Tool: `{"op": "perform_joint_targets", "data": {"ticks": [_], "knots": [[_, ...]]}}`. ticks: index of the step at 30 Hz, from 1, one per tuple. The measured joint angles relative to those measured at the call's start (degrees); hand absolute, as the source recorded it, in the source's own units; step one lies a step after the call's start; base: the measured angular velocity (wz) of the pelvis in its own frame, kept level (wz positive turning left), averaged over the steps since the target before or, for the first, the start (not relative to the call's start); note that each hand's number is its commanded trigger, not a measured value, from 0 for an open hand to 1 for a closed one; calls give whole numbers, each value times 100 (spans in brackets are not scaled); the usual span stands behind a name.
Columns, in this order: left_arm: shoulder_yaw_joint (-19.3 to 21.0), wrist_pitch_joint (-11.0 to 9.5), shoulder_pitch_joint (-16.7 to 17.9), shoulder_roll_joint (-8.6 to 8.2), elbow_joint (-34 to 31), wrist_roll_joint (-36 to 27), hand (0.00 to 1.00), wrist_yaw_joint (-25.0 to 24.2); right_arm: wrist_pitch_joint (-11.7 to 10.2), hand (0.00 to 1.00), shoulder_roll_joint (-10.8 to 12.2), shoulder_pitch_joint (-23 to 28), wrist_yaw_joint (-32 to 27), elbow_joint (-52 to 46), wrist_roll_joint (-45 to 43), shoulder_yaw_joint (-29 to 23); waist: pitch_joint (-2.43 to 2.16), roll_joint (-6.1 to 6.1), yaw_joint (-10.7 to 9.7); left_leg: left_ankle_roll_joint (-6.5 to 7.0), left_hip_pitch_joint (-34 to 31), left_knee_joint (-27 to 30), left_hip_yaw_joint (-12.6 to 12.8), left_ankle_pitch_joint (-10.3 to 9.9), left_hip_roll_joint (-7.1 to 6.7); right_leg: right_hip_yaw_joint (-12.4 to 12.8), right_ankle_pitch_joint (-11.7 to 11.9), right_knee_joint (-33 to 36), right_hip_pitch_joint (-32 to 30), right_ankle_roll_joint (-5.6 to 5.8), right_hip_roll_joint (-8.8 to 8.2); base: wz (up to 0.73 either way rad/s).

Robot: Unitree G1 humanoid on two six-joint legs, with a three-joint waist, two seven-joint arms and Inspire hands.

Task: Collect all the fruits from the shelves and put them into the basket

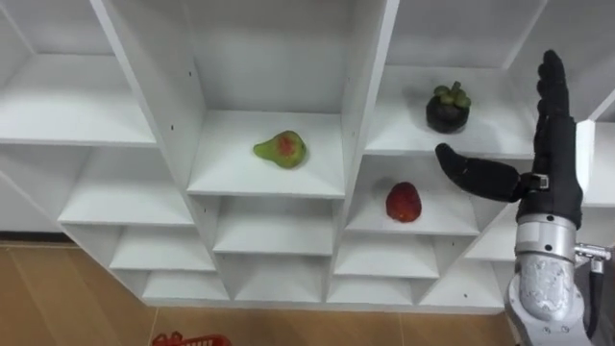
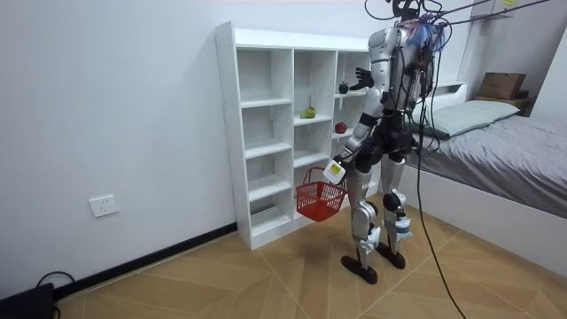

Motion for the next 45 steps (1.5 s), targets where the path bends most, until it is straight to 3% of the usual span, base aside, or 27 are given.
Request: {"op": "perform_joint_targets", "data": {"ticks": [8, 21, 29, 40, 45], "knots": [[3, 49, -44, 37, -11, 34, 100, -12, 23, 0, -47, -186, 13, 626, 640, -45, 9, -24, 5, 10, -31, 18, -71, 7, -18, -72, 0, -4, 9, 0, -12, 4], [-28, 152, -56, 74, -51, 31, 100, -115, 104, 0, -279, -506, 530, 751, 665, -40, 26, -51, 118, 7, 12, 32, -160, 9, -19, -140, -1, -5, 88, -1, -8, 2], [-100, 218, -91, 143, -112, 32, 100, -172, 129, 0, -320, -1004, 639, 845, 660, -45, 36, -79, 155, 16, 5, 39, -183, 14, -40, -144, -6, -9, 123, 5, -19, 1], [-81, 279, -166, 147, -91, 37, 100, -234, 139, 0, -465, -1160, 642, 845, 917, -111, 34, -75, 189, 16, -12, 39, -180, 14, -40, -159, -6, -3, 110, 5, -21, 0], [-80, 403, -165, 145, -100, 44, 100, -233, 271, 0, -472, -1280, 637, 1143, 1113, -173, 18, -36, 192, 16, -10, 40, -185, 14, -40, -162, -6, -1, 127, 5, -20, 0]]}}
